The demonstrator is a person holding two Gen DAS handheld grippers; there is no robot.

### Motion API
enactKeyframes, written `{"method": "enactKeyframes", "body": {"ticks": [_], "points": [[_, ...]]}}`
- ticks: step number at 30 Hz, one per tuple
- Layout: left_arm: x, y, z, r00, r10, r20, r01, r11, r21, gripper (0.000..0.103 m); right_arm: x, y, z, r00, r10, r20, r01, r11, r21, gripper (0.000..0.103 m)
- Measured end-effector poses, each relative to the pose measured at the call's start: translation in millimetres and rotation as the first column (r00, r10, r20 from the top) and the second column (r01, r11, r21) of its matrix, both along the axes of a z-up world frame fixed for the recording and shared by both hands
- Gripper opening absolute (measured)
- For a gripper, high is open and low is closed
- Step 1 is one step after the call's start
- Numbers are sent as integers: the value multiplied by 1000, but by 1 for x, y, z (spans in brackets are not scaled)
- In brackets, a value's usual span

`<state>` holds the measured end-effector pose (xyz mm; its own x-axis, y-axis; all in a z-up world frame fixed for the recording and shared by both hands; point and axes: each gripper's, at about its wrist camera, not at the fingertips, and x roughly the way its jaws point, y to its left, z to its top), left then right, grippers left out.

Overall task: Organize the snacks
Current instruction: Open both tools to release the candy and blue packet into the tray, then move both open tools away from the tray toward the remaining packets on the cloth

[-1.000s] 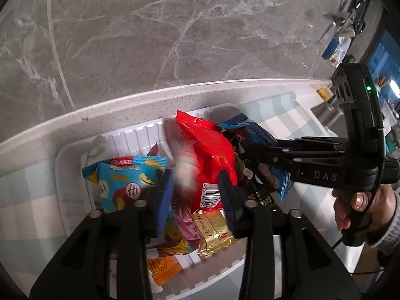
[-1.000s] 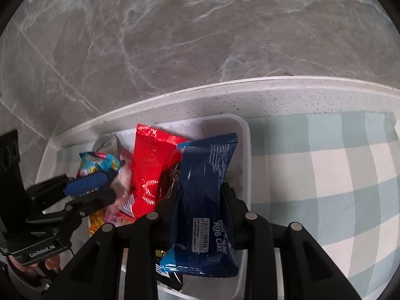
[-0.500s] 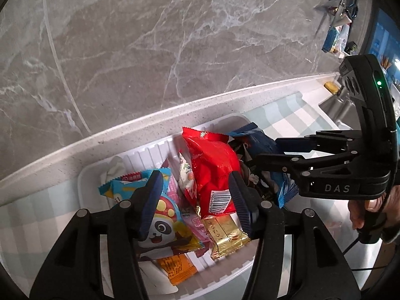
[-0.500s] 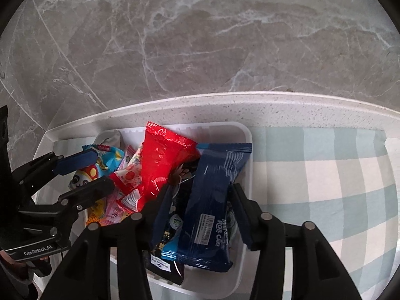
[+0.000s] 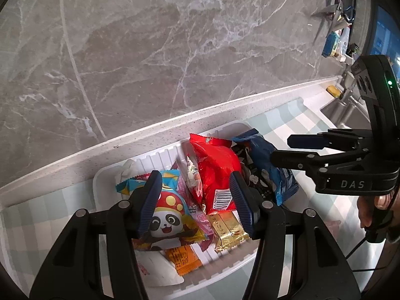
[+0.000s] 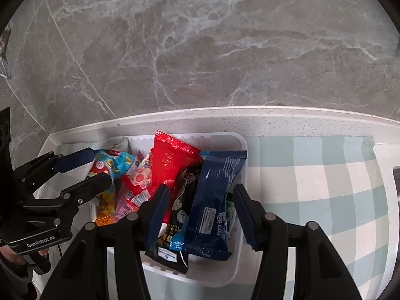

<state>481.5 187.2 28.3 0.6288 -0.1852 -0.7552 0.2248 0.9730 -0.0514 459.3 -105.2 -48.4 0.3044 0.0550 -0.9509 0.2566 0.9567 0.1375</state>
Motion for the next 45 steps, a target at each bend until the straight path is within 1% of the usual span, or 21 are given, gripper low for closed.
{"method": "enactKeyframes", "body": {"ticks": [6,11,18,26,32,38,45], "points": [[-17,1,14,1000,7,27,-7,1000,2,55,-13,8,19,1000,-10,24,10,1000,-3,57],[-36,-1,25,999,5,48,-6,1000,9,55,-31,11,36,999,-23,43,23,1000,2,57],[-71,-7,39,998,-11,65,10,1000,13,56,-68,18,58,997,-50,64,50,999,-3,59],[-115,-21,45,997,-48,63,48,999,4,57,-115,27,74,993,-97,67,98,995,-4,61],[-150,-37,38,995,-93,37,92,996,10,58,-146,33,74,990,-132,54,132,991,3,63],[-179,-49,25,991,-136,-1,136,991,13,58,-176,39,63,986,-166,21,166,986,11,63],[-207,-60,3,985,-163,-60,164,986,12,58,-197,37,47,978,-207,-29,207,978,15,63]]}}
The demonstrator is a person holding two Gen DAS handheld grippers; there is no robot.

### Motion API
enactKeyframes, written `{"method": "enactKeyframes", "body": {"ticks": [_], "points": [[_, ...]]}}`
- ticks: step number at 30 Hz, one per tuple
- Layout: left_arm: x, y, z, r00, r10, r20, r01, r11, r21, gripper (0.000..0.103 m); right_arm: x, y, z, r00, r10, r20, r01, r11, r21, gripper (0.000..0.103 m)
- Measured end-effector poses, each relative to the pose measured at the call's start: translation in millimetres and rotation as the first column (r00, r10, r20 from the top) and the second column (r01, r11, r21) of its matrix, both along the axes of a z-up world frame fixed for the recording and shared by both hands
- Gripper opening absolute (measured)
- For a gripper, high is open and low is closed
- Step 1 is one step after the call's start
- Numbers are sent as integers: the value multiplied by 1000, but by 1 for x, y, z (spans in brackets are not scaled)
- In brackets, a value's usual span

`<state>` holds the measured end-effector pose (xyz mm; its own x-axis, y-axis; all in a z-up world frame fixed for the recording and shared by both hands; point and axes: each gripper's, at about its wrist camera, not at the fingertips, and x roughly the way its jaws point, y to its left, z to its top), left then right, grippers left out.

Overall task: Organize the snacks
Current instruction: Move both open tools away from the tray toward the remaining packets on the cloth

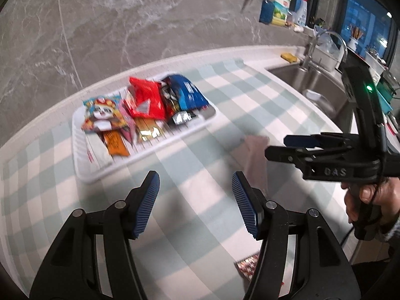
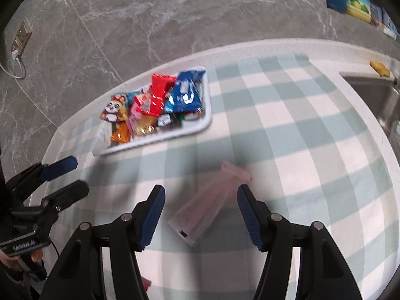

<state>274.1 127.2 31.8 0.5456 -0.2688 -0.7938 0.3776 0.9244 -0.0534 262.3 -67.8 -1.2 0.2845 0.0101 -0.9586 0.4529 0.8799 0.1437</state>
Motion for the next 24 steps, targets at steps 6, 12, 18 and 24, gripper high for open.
{"method": "enactKeyframes", "body": {"ticks": [6,12,18,24], "points": [[-18,-7,-21,998,-11,-57,11,1000,-3,59,-10,-4,-17,999,-31,-42,32,999,26,63],[-32,-12,-37,995,-21,-95,21,1000,-3,59,-13,1,-33,996,-41,-73,45,998,53,64],[-44,-15,-51,991,-33,-130,33,999,-3,59,-11,7,-40,996,-32,-84,36,998,50,68],[-55,-17,-63,986,-40,-160,41,999,1,59,-6,9,-44,996,-24,-85,27,999,40,70]]}}
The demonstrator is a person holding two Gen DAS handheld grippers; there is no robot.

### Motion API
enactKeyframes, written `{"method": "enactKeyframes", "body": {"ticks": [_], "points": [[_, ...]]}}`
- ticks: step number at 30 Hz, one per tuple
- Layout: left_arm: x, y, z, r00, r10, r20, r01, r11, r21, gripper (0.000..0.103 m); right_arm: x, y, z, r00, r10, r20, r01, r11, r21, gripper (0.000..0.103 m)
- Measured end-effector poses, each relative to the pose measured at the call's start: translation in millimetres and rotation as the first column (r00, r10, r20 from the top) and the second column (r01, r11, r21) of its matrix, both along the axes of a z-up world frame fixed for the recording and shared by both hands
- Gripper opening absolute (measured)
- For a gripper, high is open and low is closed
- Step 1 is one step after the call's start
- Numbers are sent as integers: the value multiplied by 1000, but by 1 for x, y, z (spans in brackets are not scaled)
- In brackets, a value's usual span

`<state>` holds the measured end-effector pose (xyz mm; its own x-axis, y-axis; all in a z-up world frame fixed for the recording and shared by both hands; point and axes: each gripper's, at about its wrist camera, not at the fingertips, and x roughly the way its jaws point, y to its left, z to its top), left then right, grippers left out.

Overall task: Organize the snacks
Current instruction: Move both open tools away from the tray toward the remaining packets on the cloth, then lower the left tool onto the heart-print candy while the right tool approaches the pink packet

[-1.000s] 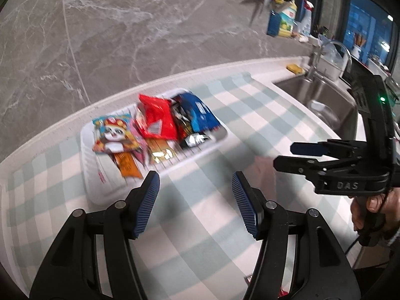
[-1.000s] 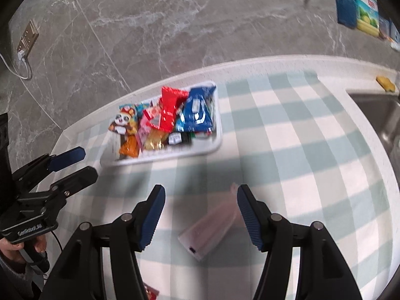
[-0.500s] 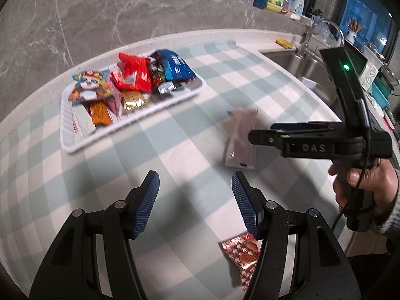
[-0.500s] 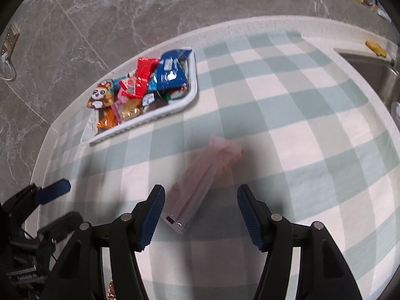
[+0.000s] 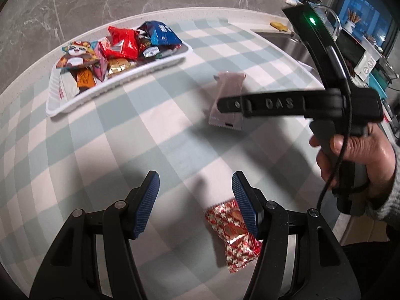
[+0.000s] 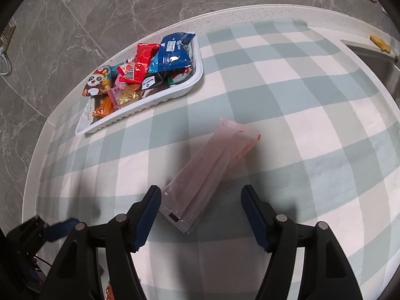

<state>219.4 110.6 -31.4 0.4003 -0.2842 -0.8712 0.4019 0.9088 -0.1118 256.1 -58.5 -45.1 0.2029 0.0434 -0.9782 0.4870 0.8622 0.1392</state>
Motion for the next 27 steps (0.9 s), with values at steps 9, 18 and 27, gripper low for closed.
{"method": "enactKeyframes", "body": {"ticks": [9,18,27], "points": [[-10,-2,-7,1000,-16,-19,16,1000,2,59,11,5,-5,1000,16,-12,-16,1000,-26,76],[-19,-2,-13,999,-32,-32,32,999,-2,59,18,11,-9,999,34,-41,-37,997,-74,77],[-29,-6,-18,998,-51,-46,51,999,-6,59,19,22,-11,992,102,-80,-112,985,-129,76]]}}
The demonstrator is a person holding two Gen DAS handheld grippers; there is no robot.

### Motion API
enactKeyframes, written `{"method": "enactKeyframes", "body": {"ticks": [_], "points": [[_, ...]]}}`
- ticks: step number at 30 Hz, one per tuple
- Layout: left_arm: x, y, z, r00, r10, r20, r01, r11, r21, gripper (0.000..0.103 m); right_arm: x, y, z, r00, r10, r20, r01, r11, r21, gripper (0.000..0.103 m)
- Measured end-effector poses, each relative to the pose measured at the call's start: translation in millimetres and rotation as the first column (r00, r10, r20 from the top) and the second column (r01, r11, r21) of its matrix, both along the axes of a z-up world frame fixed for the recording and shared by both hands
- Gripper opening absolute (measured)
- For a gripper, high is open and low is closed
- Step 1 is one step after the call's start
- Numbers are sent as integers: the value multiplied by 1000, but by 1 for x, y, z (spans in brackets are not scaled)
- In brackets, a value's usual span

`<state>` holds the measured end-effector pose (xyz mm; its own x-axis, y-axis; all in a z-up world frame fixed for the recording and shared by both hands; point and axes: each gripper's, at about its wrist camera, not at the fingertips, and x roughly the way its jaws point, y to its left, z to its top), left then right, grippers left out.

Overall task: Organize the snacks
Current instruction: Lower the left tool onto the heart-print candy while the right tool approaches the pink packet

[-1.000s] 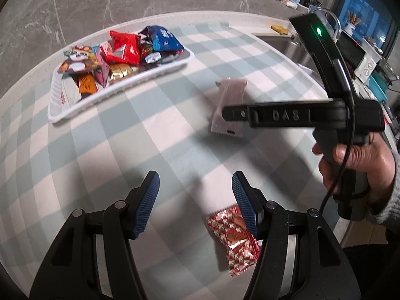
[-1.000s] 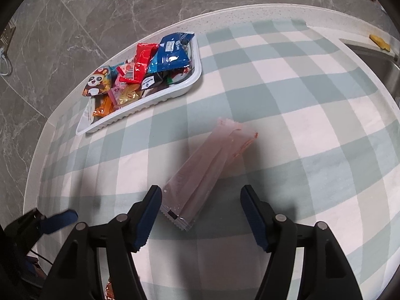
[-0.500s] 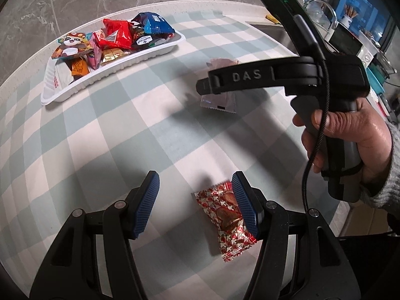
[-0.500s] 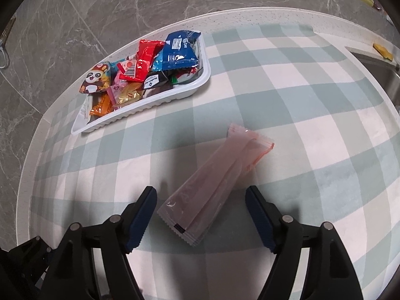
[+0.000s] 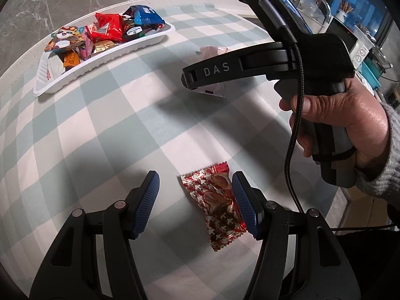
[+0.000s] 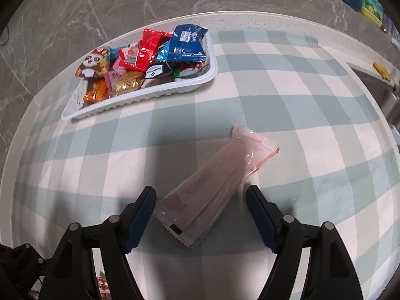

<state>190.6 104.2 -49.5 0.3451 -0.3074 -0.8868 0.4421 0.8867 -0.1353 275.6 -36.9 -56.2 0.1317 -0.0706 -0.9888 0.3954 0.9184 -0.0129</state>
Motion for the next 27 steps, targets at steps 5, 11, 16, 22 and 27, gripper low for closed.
{"method": "enactKeyframes", "body": {"ticks": [5,11,16,22,27], "points": [[-6,-1,-2,1000,-2,-6,2,1000,-2,59,-3,0,2,1000,24,-10,-24,999,-23,66],[-10,-2,-5,1000,-5,-15,5,1000,-6,59,-9,-6,6,998,59,-15,-59,998,-34,45],[-11,-1,-9,1000,0,-26,0,1000,-17,59,-19,-12,10,997,71,-18,-71,997,-35,37],[-15,1,-9,1000,5,-30,-5,1000,-24,59,-40,-17,19,998,58,-14,-58,998,-31,37],[-21,-2,-10,999,-4,-37,3,1000,-22,59,-54,-19,25,1000,31,-2,-31,999,-17,39]]}}
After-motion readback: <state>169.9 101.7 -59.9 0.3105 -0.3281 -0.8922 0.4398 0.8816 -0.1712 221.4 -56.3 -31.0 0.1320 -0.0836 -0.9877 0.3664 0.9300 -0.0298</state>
